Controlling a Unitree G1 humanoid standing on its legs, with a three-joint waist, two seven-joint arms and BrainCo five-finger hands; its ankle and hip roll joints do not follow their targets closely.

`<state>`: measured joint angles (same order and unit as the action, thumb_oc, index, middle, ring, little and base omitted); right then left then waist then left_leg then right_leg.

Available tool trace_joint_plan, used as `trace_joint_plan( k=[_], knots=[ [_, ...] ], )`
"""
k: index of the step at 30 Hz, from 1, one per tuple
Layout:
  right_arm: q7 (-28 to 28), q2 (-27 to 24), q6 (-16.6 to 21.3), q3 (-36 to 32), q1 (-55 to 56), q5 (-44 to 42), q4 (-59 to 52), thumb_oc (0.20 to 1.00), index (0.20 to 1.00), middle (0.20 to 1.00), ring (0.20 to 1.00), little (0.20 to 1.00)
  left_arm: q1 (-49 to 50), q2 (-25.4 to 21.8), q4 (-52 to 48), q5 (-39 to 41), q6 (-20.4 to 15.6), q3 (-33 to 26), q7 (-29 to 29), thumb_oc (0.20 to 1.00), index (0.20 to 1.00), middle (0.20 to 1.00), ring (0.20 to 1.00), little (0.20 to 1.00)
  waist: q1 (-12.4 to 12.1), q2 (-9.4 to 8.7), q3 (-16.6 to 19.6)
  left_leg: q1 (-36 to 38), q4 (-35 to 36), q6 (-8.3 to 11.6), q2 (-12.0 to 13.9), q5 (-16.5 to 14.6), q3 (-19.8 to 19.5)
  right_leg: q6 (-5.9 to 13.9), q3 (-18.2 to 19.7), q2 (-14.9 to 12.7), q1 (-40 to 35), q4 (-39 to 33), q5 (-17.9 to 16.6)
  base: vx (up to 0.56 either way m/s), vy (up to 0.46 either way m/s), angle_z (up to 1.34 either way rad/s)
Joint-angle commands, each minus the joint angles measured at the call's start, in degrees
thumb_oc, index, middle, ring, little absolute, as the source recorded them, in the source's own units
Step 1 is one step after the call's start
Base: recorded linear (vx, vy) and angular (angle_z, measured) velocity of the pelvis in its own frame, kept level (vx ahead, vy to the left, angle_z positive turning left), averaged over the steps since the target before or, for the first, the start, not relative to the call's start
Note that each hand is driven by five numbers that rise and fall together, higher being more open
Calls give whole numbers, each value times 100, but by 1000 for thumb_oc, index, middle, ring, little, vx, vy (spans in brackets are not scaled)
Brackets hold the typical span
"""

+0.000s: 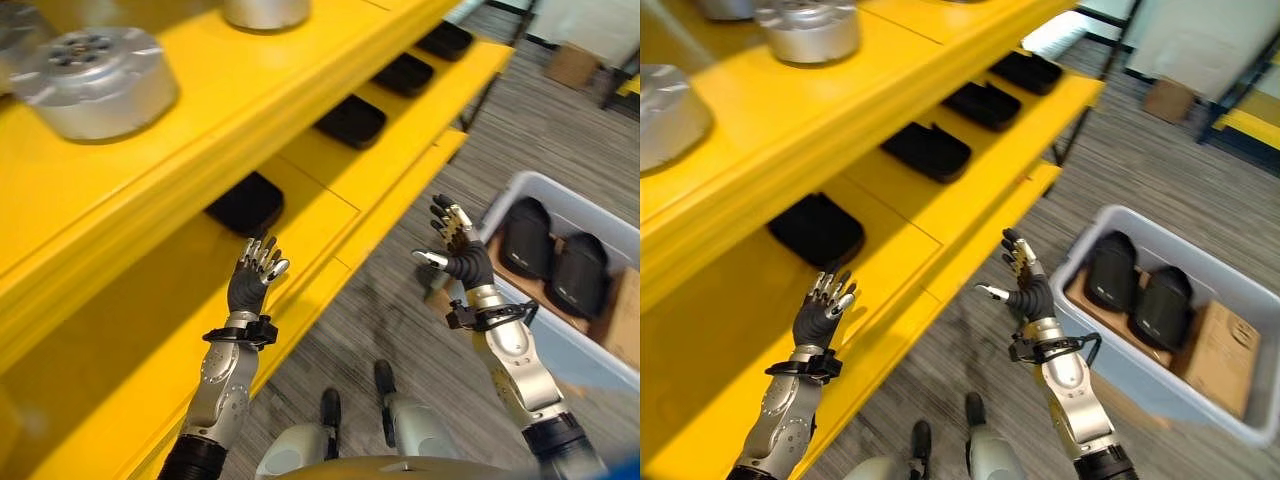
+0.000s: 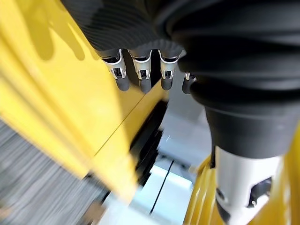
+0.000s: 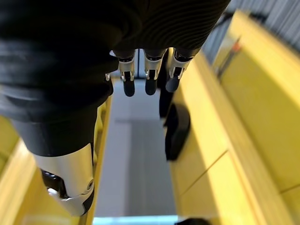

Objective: Move parts from the plastic box to the shelf.

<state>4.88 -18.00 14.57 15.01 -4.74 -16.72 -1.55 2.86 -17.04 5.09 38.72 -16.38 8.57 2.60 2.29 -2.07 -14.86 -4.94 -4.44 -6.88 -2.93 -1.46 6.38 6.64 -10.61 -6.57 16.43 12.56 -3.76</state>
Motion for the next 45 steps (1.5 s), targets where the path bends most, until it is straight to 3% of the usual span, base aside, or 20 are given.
trace_joint_plan(
  k=[1,3,6,7,8,9,11,14,23,25,27,28,30,32,34,35,37,38,41,45],
  knots=[
    [-27,9,174,-103,-8,-80,-413,1000,1000,1000,1000,1000,61,-57,-360,-97,-237,-295,46,1000,1000,1000,1000,1000,-261,85,92,92,371,371,126,27,-623,-14,-144,-675,-686,340,318,10,3,-92],
    [-23,5,116,-87,-19,-42,-383,1000,1000,1000,1000,1000,59,-31,-360,-47,-219,-292,54,1000,1000,1000,1000,1000,-262,88,171,96,443,363,120,-9,-520,88,78,-1044,-773,101,29,4,-10,-48],
    [38,37,57,6,-165,102,-324,1000,1000,1000,1000,1000,92,4,-429,-22,-244,-371,133,1000,1000,1000,1000,1000,-359,27,275,83,560,410,151,-38,-193,361,-257,-1805,-719,-590,-743,4,-69,-62],
    [37,33,40,-1,-161,146,-383,1000,1000,1000,1000,1000,142,3,-415,-46,-243,-399,124,1000,1000,1000,1000,1000,-378,-40,286,115,565,426,194,-85,-78,435,-393,-1916,-711,-761,-917,131,-237,-106],
    [-24,-6,-6,-47,-99,163,-448,1000,1000,1000,1000,1000,215,60,-343,-82,-243,-492,81,1000,1000,1000,1000,1000,-457,-300,350,232,577,504,184,-196,155,694,-777,-1954,-1004,-1175,-1140,161,-251,-101],
    [-23,-17,-6,-42,-116,165,-440,1000,1000,1000,1000,1000,239,99,-337,-75,-239,-514,78,1000,1000,1000,1000,1000,-485,-345,386,282,580,544,223,-225,241,769,-729,-1930,-1041,-1305,-1255,152,-288,-99],
    [11,-110,5,-120,-124,169,-474,1000,1000,1000,1000,1000,189,151,-268,80,-268,-526,114,1000,1000,1000,1000,1000,-414,-394,422,208,467,663,392,-203,280,757,-468,-1721,-1034,-1373,-1242,66,-236,-49],
    [-6,-225,29,-318,20,149,-564,1000,1000,1000,1000,1000,210,193,-295,85,-244,-472,45,1000,1000,1000,1000,1000,-315,-375,465,257,464,788,620,-176,268,661,-520,-1517,-1095,-1344,-882,101,-197,-48],
    [96,-428,161,-511,206,-6,-610,1000,1000,1000,1000,1000,123,262,-239,127,-174,-236,-63,1000,1000,1000,1000,1000,133,-11,400,430,285,1369,1686,105,432,189,-485,-667,-1180,-1107,77,106,-223,-3],
    [91,-485,212,-503,274,-68,-646,1000,1000,1000,1000,1000,140,268,-260,145,-193,-219,-70,1000,1000,1000,1000,1000,178,49,316,268,-306,1449,1925,255,366,-7,-324,-394,-1233,-1040,298,67,-242,-5],
    [92,-548,253,-474,349,-107,-684,1000,1000,1000,1000,1000,174,276,-307,142,-204,-215,-59,1000,1000,1000,1000,1000,159,53,128,-238,-1573,1404,2114,749,31,-309,-152,-108,-1361,-1066,435,23,-280,-8],
    [118,-598,233,-428,274,-79,-666,1000,1000,1000,1000,1000,152,276,-332,142,-217,-239,-2,1000,1000,1000,1000,1000,60,26,-56,-530,-2203,1368,1954,952,-343,-404,-132,-43,-1402,-1041,477,-28,-202,-10],
    [141,-639,240,-379,162,-49,-629,1000,1000,1000,1000,1000,83,317,-347,145,-220,-238,83,1000,1000,1000,1000,1000,13,-63,-178,-917,-2595,1288,1665,940,-675,-462,-62,-46,-1427,-1047,570,-2,-103,-26],
    [207,-670,216,-409,106,29,-603,1000,1000,1000,1000,1000,81,329,-372,138,-185,-243,103,1000,1000,1000,1000,1000,-66,-90,-199,-1111,-1698,1251,1687,903,-739,-373,57,-78,-1439,-1074,601,137,55,-26],
    [317,-667,233,-424,21,107,-502,1000,1000,1000,1000,1000,81,340,-362,165,-209,-224,131,1000,1000,1000,1000,1000,-122,-41,-201,-993,-293,1324,1896,1224,-828,-274,207,-60,-1461,-1064,656,233,240,-24],
    [449,-655,227,-430,-89,238,-398,1000,1000,1000,1000,1000,36,348,-316,108,-237,-198,182,1000,1000,1000,1000,1000,-230,78,-221,-1032,538,1528,1967,1645,-1116,-172,373,-85,-1481,-954,740,196,250,-36],
    [527,-648,242,-393,-146,355,-376,1000,1000,1000,1000,1000,-14,393,-250,89,-257,-140,233,1000,1000,1000,1000,1000,-270,120,-233,-991,638,1606,1985,1729,-1141,-135,467,-136,-1516,-873,811,167,215,-40],
    [454,-619,246,-324,-186,378,-404,1000,1000,1000,1000,1000,-4,417,-254,173,-273,-103,178,1000,1000,1000,1000,1000,-266,136,-219,-835,576,1516,2014,1415,-1093,-130,570,-144,-1477,-758,939,155,272,-67],
    [471,-551,183,-275,-196,562,-336,1000,1000,1000,1000,1000,-126,358,-314,137,-224,88,109,1000,1000,1000,1000,1000,-215,197,-241,-754,369,1547,1889,1198,-908,-34,647,-315,-1502,-816,805,132,289,-113],
    [378,-413,117,-213,-129,427,-439,1000,1000,1000,1000,1000,-241,161,-354,81,-263,40,217,1000,1000,1000,1000,1000,-183,3,-357,-841,-193,1341,1608,625,-506,264,872,-842,-1470,-1018,456,87,321,-65]
  ],
)
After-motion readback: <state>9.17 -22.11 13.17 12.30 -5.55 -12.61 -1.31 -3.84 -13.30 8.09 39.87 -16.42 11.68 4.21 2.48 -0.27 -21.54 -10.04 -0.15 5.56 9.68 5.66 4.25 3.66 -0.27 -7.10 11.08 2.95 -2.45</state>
